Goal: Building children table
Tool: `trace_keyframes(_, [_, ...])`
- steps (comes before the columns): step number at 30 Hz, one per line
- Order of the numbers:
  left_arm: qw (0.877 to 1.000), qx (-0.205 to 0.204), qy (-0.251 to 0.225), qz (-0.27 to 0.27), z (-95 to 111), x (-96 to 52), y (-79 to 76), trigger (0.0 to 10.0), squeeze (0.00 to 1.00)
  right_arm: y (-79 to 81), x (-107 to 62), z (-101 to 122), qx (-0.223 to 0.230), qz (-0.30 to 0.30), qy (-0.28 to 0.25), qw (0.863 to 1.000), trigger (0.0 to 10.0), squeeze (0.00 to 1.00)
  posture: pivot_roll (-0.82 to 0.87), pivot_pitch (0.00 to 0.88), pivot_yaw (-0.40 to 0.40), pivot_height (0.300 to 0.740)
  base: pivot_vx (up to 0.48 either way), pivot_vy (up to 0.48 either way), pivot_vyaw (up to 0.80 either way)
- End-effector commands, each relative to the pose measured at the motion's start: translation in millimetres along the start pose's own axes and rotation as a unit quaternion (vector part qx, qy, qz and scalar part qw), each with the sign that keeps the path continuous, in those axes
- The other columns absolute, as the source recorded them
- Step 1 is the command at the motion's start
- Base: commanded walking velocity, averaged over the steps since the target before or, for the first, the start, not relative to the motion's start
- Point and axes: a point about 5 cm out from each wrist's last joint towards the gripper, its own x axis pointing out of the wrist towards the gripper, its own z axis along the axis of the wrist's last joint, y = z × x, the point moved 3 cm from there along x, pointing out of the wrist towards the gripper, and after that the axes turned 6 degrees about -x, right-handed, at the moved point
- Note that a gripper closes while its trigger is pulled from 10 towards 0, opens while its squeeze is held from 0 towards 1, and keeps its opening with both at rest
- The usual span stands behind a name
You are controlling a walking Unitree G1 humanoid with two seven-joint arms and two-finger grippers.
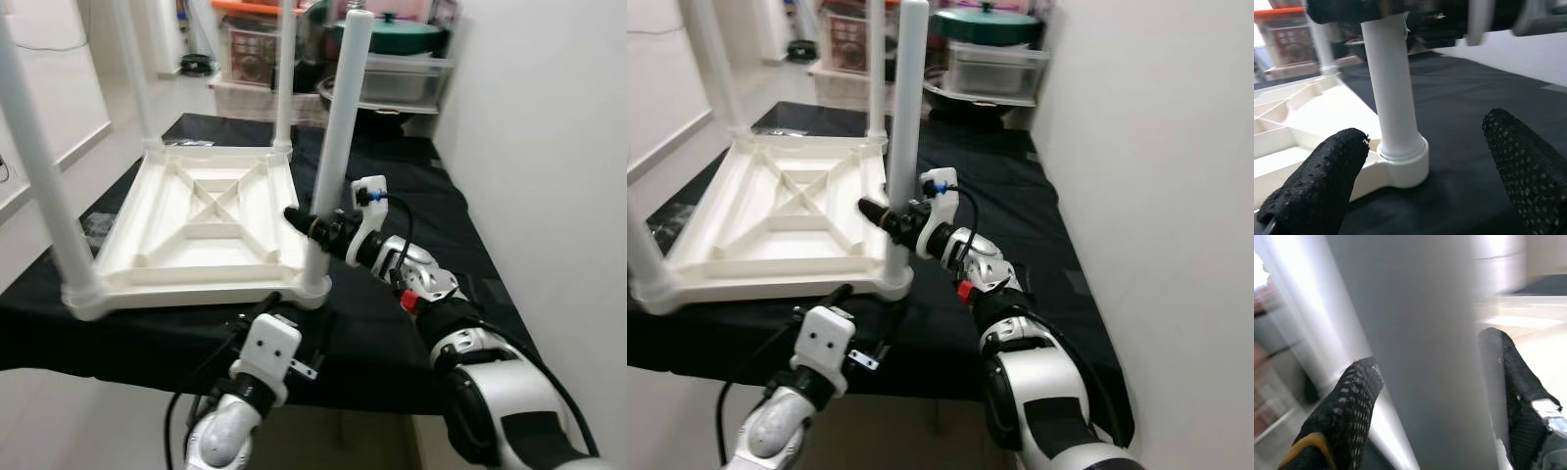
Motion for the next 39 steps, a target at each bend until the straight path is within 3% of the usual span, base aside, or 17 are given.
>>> trace_keyframes(1, [1.0, 0.002, 0.007, -0.003, -3, -1.6, -1.7, 10.0, 0.0, 8.2, -3.1, 0, -0.002, 0.053, 0.004, 0.999, 10.0, 0.0, 0.09, 0.005, -0.123, 0.74, 0.0, 0.0, 0.0])
trace_keyframes(7, [1.0, 0.002, 0.007, -0.003, -3, -2.1, -2.2, 10.0, 0.0, 14.1, -1.2, -2, -0.018, 0.092, 0.023, 0.995, 10.0, 0.0, 0.09, 0.0, -0.126, 0.74, 0.0, 0.0, 0.0])
trace_keyframes(8, [1.0, 0.002, 0.007, -0.003, -4, -2.1, -2.1, 10.0, 0.0, 10.4, 1.3, -5, -0.025, 0.072, 0.033, 0.997, 0.0, 0.0, 0.09, 0.0, -0.127, 0.74, 0.0, 0.0, 0.0])
trace_keyframes(11, [1.0, 0.002, 0.007, -0.002, -4, -1.9, -2.2, 10.0, 0.0, -5.8, 4.4, -2, -0.043, -0.019, 0.034, 0.998, 0.0, 0.0, 0.09, 0.0, -0.127, 0.74, 0.0, 0.0, 0.0])
trace_keyframes(19, [1.0, 0.002, 0.007, -0.002, -3, -1.0, -1.7, 10.0, 0.0, -16.1, -2.7, 3, -0.033, -0.057, 0.028, 0.997, 0.0, 0.0, 0.09, 0.009, -0.126, 0.74, 0.0, 0.0, 0.0])
trace_keyframes(21, [1.0, 0.001, 0.007, -0.002, -2, -1.0, -1.6, 10.0, 0.0, -37.1, -9.2, 4, -0.029, -0.176, 0.03, 0.983, 0.0, 0.0, 0.09, 0.014, -0.125, 0.74, 0.0, 0.0, 0.0])
trace_keyframes(22, [1.0, 0.001, 0.007, -0.002, -2, -1.0, -1.6, 10.0, 0.0, -37.1, -9.2, 4, -0.029, -0.176, 0.03, 0.983, 0.0, 0.0, 0.09, 0.014, -0.125, 0.74, 0.0, 0.0, 0.0])
trace_keyframes(23, [1.0, 0.001, 0.007, -0.002, -2, -1.0, -1.5, 10.0, 0.0, -45.6, -12.9, 4, -0.026, -0.228, 0.032, 0.973, 0.0, 0.0, 0.09, 0.015, -0.123, 0.74, 0.0, 0.0, 0.0])
trace_keyframes(25, [1.0, 0.001, 0.007, -0.002, -2, -1.0, -1.2, 10.0, 0.0, -68.7, -31.5, 0, -0.005, -0.373, 0.047, 0.927, 0.0, 0.0, 0.08, 0.017, -0.122, 0.74, 0.0, 0.0, 0.0])
trace_keyframes(27, [1.0, 0.001, 0.007, -0.002, -2, -1.0, -1.2, 10.0, 0.0, -68.7, -31.5, 0, -0.005, -0.373, 0.047, 0.927, 0.0, 0.0, 0.08, 0.017, -0.122, 0.74, 0.0, 0.0, 0.0])
trace_keyframes(30, [1.0, 0.002, 0.008, -0.004, -2, -0.6, -1.6, 10.0, 0.0, -99.3, -91.0, -8, 0.01, -0.614, 0.059, 0.787, 0.0, 0.0, 0.09, 0.02, -0.124, 0.74, 0.0, 0.0, 0.0])
trace_keyframes(31, [1.0, 0.002, 0.008, -0.004, -2, -0.6, -1.6, 10.0, 0.0, -99.3, -91.0, -8, 0.01, -0.614, 0.059, 0.787, 0.0, 0.0, 0.09, 0.02, -0.124, 0.74, 0.0, 0.0, 0.0])
trace_keyframes(32, [1.0, 0.002, 0.008, -0.004, -2, -0.6, -1.7, 10.0, 0.0, -101.8, -105.1, -12, 0.017, -0.661, 0.063, 0.747, 0.0, 0.0, 0.09, 0.02, -0.122, 0.74, 0.0, 0.0, 0.0])
trace_keyframes(33, [1.0, 0.002, 0.008, -0.004, -2, -0.6, -1.7, 10.0, 0.0, -102.2, -111.3, -15, 0.021, -0.682, 0.067, 0.728, 0.0, 0.0, 0.09, 0.02, -0.122, 0.74, 0.0, 0.0, 0.0])
trace_keyframes(36, [1.0, 0.002, 0.008, -0.004, -2, -0.6, -1.7, 10.0, 0.0, -102.2, -111.3, -15, 0.021, -0.682, 0.067, 0.728, 0.0, 0.0, 0.09, 0.02, -0.122, 0.74, 0.0, 0.0, 0.0])
trace_keyframes(37, [1.0, 0.002, 0.008, -0.004, -2, -0.5, -1.7, 10.0, 0.0, -101.8, -116.4, -17, 0.023, -0.702, 0.069, 0.708, 0.0, 0.0, 0.09, 0.023, -0.122, 0.74, 0.0, 0.0, 0.0])
trace_keyframes(39, [1.0, 0.002, 0.008, -0.004, -2, -0.5, -1.7, 10.0, 0.0, -101.8, -116.4, -17, 0.023, -0.702, 0.069, 0.708, 0.0, 0.0, 0.09, 0.023, -0.122, 0.74, 0.0, 0.0, 0.0])
